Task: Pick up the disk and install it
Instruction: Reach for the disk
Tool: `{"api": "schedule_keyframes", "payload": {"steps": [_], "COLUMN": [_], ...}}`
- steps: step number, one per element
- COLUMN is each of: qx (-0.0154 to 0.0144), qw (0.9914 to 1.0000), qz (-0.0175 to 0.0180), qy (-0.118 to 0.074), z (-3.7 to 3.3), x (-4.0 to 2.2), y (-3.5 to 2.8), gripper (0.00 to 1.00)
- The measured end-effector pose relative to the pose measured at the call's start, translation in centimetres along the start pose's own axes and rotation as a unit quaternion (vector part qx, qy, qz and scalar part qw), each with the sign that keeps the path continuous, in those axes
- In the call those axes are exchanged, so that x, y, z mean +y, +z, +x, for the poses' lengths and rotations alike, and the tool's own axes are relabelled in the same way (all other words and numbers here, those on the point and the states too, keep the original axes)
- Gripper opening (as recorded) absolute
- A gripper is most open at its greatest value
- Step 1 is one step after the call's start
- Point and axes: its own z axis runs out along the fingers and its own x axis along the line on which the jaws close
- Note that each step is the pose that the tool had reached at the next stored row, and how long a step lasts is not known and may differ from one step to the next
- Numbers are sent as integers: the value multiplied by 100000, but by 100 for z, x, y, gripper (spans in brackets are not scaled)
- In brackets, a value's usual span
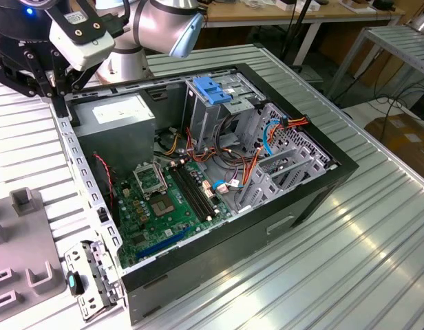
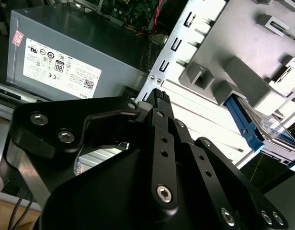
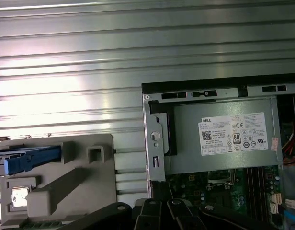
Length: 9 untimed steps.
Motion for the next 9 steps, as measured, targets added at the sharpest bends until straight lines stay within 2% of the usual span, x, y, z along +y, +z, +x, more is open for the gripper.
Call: {"api": "schedule_keyframes", "payload": {"steps": [9], "qx": [-2], "qw": [100000], "qz": [0], "qy": [4], "z": [30], "x": [-2], "y": [0], "gripper": [11]}}
